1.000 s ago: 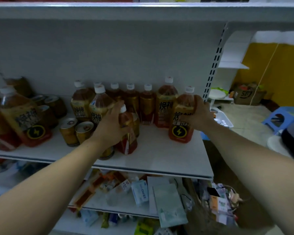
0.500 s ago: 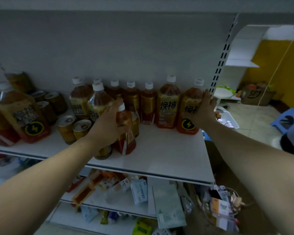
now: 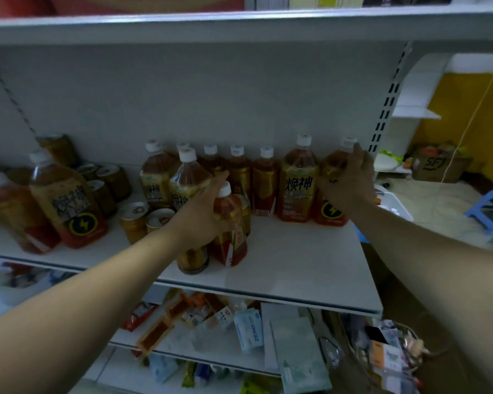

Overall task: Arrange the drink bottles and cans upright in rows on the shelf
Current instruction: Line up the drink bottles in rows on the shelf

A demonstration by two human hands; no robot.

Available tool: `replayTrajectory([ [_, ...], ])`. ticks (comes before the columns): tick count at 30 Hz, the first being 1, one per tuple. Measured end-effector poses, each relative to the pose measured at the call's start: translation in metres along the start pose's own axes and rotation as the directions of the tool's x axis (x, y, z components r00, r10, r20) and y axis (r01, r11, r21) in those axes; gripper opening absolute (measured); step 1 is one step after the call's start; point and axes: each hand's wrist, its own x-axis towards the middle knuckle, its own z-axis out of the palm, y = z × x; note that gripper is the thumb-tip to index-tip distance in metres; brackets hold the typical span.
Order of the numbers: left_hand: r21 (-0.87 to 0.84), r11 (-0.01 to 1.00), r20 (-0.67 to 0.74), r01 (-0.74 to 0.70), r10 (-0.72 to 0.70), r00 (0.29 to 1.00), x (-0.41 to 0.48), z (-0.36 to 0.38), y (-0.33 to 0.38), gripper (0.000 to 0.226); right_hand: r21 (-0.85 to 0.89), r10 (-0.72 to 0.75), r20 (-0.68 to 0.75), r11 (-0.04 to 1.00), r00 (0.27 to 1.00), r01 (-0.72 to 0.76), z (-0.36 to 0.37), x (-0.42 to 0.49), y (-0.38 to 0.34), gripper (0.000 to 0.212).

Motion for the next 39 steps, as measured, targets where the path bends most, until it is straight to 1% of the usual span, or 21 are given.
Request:
replayTrajectory([
  [2, 0.002, 1.0, -0.005, -0.029, 0.029, 1.0, 0.0, -0.013, 0.0, 0.09, -0.02, -0.156, -0.062, 0.988, 0.986, 0.155, 0.0, -0.013, -0.027, 0.085],
  [3, 0.022, 0.998, -0.051, -0.051, 0.052, 0.997, 0.0, -0.021, 0.0, 0.081, -0.016, -0.218, -0.052, 0.976, 0.975, 0.218, 0.002, -0.019, -0.042, 0.078],
  [6, 0.149, 0.968, -0.297, -0.2, 0.237, 0.925, 0.002, -0.047, -0.005, 0.039, 0.148, -0.389, 0.076, 0.915, 0.918, 0.375, 0.011, -0.044, -0.089, 0.046],
  [7, 0.219, 0.95, -0.352, -0.22, 0.288, 0.891, 0.004, -0.055, -0.011, 0.031, 0.232, -0.411, 0.174, 0.9, 0.895, 0.369, 0.015, -0.056, -0.104, 0.03],
  [8, 0.279, 0.94, -0.382, -0.195, 0.295, 0.876, 0.005, -0.06, -0.017, 0.033, 0.293, -0.419, 0.301, 0.895, 0.857, 0.335, 0.022, -0.067, -0.118, 0.019],
  [9, 0.33, 0.933, -0.38, -0.147, 0.274, 0.884, 0.007, -0.065, -0.025, 0.043, 0.345, -0.417, 0.419, 0.895, 0.806, 0.284, 0.029, -0.079, -0.128, 0.02],
  [11, 0.379, 0.917, -0.312, -0.128, 0.256, 0.915, 0.01, -0.069, -0.039, 0.059, 0.4, -0.388, 0.541, 0.899, 0.746, 0.178, 0.046, -0.096, -0.138, 0.041],
  [13, 0.203, 0.967, -0.19, -0.152, 0.192, 0.963, 0.009, -0.068, -0.047, 0.066, 0.416, -0.361, 0.532, 0.899, 0.766, 0.135, 0.055, -0.101, -0.139, 0.052],
  [15, 0.009, 0.995, -0.045, -0.1, 0.1, 0.994, 0.009, -0.066, -0.052, 0.082, 0.397, -0.314, 0.499, 0.911, 0.808, 0.109, 0.056, -0.101, -0.138, 0.042],
  [16, 0.008, 0.997, -0.035, -0.08, 0.08, 0.996, 0.01, -0.065, -0.053, 0.085, 0.377, -0.287, 0.48, 0.921, 0.829, 0.1, 0.055, -0.102, -0.137, 0.036],
  [17, 0.028, 0.997, -0.057, -0.068, 0.069, 0.996, 0.011, -0.063, -0.055, 0.084, 0.364, -0.261, 0.455, 0.927, 0.852, 0.089, 0.052, -0.103, -0.135, 0.03],
  [19, 0.093, 0.993, -0.19, -0.072, 0.089, 0.978, 0.007, -0.06, -0.054, 0.075, 0.336, -0.212, 0.387, 0.939, 0.898, 0.077, 0.045, -0.103, -0.129, 0.025],
  [21, 0.173, 0.973, -0.343, -0.152, 0.204, 0.917, 0.0, -0.055, -0.046, 0.059, 0.293, -0.164, 0.34, 0.954, 0.926, 0.061, 0.036, -0.099, -0.117, 0.024],
  [22, 0.203, 0.959, -0.367, -0.197, 0.261, 0.893, -0.004, -0.051, -0.04, 0.052, 0.283, -0.14, 0.33, 0.958, 0.934, 0.043, 0.031, -0.095, -0.11, 0.023],
  [25, 0.278, 0.911, -0.223, -0.305, 0.371, 0.902, -0.008, -0.033, -0.024, 0.041, 0.237, -0.055, 0.292, 0.971, 0.955, -0.016, 0.018, -0.082, -0.084, 0.028],
  [27, 0.325, 0.893, -0.091, -0.311, 0.357, 0.929, -0.003, -0.021, -0.015, 0.039, 0.217, -0.021, 0.231, 0.976, 0.973, -0.031, 0.014, -0.076, -0.071, 0.035],
  [31, 0.413, 0.838, 0.044, -0.357, 0.373, 0.927, 0.017, 0.002, 0.004, 0.044, 0.245, -0.01, 0.204, 0.969, 0.979, -0.042, 0.017, -0.065, -0.052, 0.048],
  [33, 0.465, 0.837, 0.12, -0.29, 0.264, 0.957, 0.029, 0.012, 0.01, 0.052, 0.268, -0.036, 0.216, 0.963, 0.976, -0.024, 0.021, -0.062, -0.048, 0.048],
  [35, 0.543, 0.816, 0.198, -0.195, 0.101, 0.975, 0.04, 0.024, 0.012, 0.061, 0.3, -0.065, 0.231, 0.954, 0.971, -0.008, 0.026, -0.061, -0.044, 0.049],
  [37, 0.631, 0.764, 0.255, -0.134, -0.042, 0.966, 0.05, 0.04, 0.015, 0.069, 0.331, -0.081, 0.246, 0.944, 0.966, -0.006, 0.028, -0.06, -0.037, 0.05],
  [39, 0.656, 0.752, 0.271, -0.066, -0.153, 0.95, 0.056, 0.054, 0.015, 0.071, 0.344, -0.077, 0.273, 0.939, 0.959, -0.023, 0.028, -0.059, -0.032, 0.052],
])
